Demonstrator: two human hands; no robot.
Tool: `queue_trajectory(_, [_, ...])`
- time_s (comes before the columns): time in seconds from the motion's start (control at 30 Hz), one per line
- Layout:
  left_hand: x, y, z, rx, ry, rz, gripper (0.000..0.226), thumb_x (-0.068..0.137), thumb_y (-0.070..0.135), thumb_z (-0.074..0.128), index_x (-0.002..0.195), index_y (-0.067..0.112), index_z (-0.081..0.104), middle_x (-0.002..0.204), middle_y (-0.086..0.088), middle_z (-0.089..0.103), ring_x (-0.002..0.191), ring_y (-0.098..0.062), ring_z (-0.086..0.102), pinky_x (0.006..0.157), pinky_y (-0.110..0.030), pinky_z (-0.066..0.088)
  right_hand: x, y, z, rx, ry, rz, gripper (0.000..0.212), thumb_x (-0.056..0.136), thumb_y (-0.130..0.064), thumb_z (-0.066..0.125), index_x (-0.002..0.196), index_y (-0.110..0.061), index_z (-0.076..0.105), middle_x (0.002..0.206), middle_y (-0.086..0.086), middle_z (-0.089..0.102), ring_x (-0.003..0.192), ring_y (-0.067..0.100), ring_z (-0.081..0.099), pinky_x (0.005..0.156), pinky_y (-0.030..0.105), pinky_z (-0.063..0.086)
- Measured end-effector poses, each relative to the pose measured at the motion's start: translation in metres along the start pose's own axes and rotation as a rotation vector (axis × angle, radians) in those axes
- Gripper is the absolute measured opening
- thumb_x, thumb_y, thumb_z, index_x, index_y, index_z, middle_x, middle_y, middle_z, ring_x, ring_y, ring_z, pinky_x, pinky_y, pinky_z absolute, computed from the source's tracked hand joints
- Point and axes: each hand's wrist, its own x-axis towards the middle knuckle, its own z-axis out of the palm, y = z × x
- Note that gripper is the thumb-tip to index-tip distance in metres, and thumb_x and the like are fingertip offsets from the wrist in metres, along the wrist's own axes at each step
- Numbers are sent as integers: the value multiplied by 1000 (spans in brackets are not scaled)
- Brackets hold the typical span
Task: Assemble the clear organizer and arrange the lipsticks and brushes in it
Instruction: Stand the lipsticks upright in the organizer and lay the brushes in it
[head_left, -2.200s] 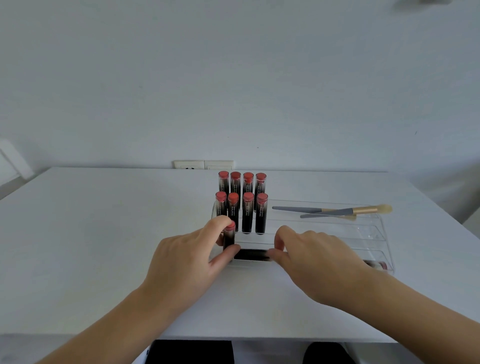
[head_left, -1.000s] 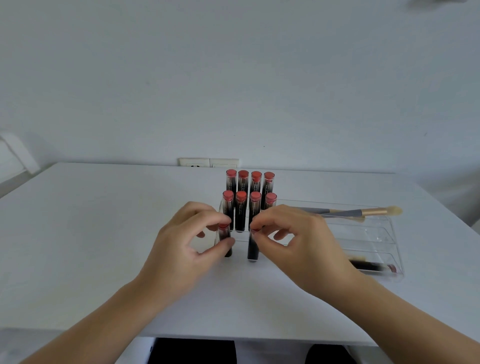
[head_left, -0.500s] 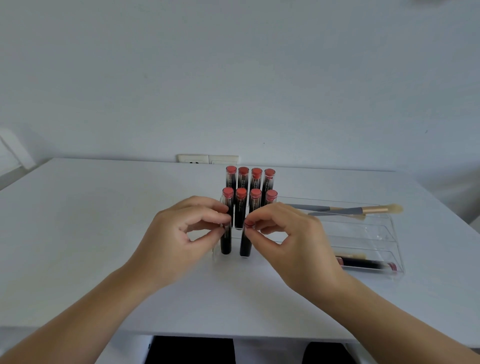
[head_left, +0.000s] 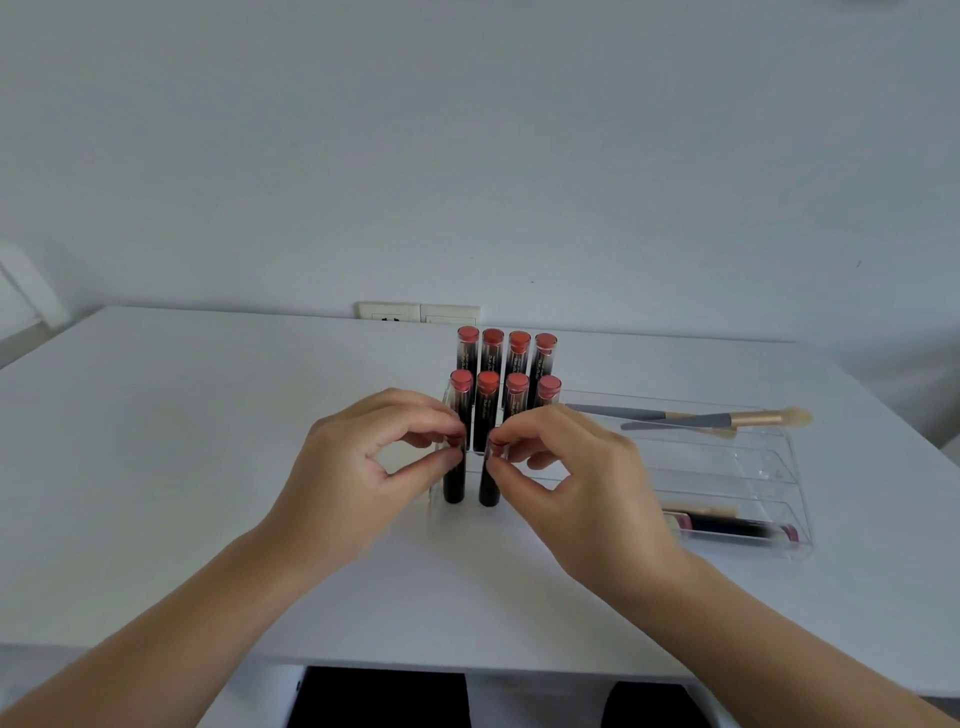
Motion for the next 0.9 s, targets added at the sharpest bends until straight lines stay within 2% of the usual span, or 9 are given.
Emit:
queue_trajectory(0.13, [-1, -4, -2, 36, 0, 58, 18, 77, 12, 82, 95, 12, 79, 100, 5, 74, 86, -13, 71, 80, -23, 55, 0, 0, 6, -50, 13, -21, 17, 82, -9, 80, 95, -17, 72, 86, -9, 67, 79, 3, 57, 65, 25, 52])
queue_trajectory(0.33, [-3, -4, -1, 40, -14, 64, 29, 73, 1, 87, 99, 13, 77, 96, 3, 74, 81, -12, 69, 75, -30, 56, -4, 2, 6, -117, -85, -7, 33, 81, -17, 79, 109, -24, 63, 96, -14, 58, 82, 4, 52, 66, 26, 52])
queue_trajectory(0.5, [2, -4, -4, 55, -37, 72, 28, 73, 2, 88, 97, 13, 77, 94, 4, 73, 82, -11, 67, 75, -27, 54, -2, 2, 8, -134, -91, -5, 30, 82, -12, 75, 106, -23, 60, 93, -10, 57, 81, 10, 53, 65, 23, 48])
queue_trajectory(0.7, [0, -6, -3, 41, -53, 79, 30, 75, 1, 87, 100, 13, 76, 97, 4, 72, 84, -10, 67, 76, -26, 55, -2, 1, 12, -153, -69, 10, 28, 81, -17, 76, 103, -25, 58, 93, -12, 56, 77, 10, 52, 60, 19, 44])
queue_trajectory(0.9, [1, -9, -4, 35, -48, 105, 27, 77, 4, 85, 100, 13, 77, 100, 4, 73, 85, -13, 69, 76, -31, 55, -1, 1, 14, -109, -63, 18, 24, 84, -17, 74, 102, -22, 59, 88, -11, 60, 75, 13, 56, 61, 35, 51])
